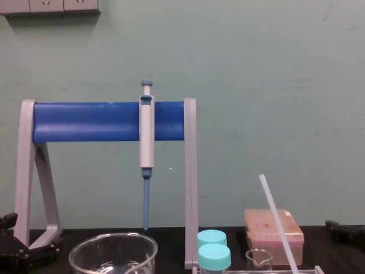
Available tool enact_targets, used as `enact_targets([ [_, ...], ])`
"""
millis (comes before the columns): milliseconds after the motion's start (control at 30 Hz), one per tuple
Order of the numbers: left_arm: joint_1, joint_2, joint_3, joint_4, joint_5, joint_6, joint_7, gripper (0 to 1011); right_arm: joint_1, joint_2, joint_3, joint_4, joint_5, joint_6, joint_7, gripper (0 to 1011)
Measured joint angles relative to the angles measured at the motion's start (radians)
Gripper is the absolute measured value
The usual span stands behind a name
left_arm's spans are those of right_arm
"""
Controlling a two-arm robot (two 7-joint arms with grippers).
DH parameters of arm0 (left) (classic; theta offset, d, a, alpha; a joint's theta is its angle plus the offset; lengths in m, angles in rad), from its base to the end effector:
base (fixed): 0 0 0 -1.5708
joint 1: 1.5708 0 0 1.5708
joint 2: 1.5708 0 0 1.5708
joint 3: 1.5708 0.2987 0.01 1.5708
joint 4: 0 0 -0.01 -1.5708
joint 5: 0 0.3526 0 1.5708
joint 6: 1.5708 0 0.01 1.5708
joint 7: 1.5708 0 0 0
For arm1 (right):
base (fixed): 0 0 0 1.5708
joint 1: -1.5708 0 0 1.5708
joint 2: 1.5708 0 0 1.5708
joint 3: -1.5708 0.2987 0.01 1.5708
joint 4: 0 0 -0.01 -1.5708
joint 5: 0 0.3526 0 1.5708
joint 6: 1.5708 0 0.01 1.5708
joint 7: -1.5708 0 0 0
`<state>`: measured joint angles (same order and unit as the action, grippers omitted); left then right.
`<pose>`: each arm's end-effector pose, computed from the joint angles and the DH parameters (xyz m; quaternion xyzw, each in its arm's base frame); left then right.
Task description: Pick up the stirring rod with one hand, then place it down.
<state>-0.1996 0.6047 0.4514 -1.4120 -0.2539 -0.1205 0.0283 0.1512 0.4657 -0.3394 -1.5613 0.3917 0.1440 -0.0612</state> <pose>0.4009 0.0760 -0.3176 0.1415 -0.1325 0.5799 0.7913 0.3976 -0.0295 -0.2793 -0.0922 0.0055 -0.6186 0.7803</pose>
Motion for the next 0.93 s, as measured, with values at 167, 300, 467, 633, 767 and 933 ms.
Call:
enact_targets([
  [167,0.000,0.000,0.000,0.000,0.000,0.000,0.000,1005,0.000,-0.010,-0.002,0.011,-0.010,-0.005,-0.005,1003],
  [300,0.000,0.000,0.000,0.000,0.000,0.000,0.000,1005,0.000,-0.007,-0.002,0.008,-0.008,-0.005,-0.005,1003],
  [467,0.000,0.000,0.000,0.000,0.000,0.000,0.000,1005,0.000,-0.005,-0.001,0.004,-0.007,-0.004,-0.005,1003],
  [633,0.000,0.000,0.000,0.000,0.000,0.000,0.000,1005,-0.001,-0.003,0.000,0.002,-0.006,-0.004,-0.005,1003],
  [767,0.000,0.000,0.000,0.000,0.000,0.000,0.000,1005,-0.001,-0.003,0.000,0.001,-0.005,-0.003,-0.005,1003],
  [933,0.000,0.000,0.000,0.000,0.000,0.000,0.000,1005,-0.001,-0.002,0.001,0.000,-0.004,-0.003,-0.005,1003],
])
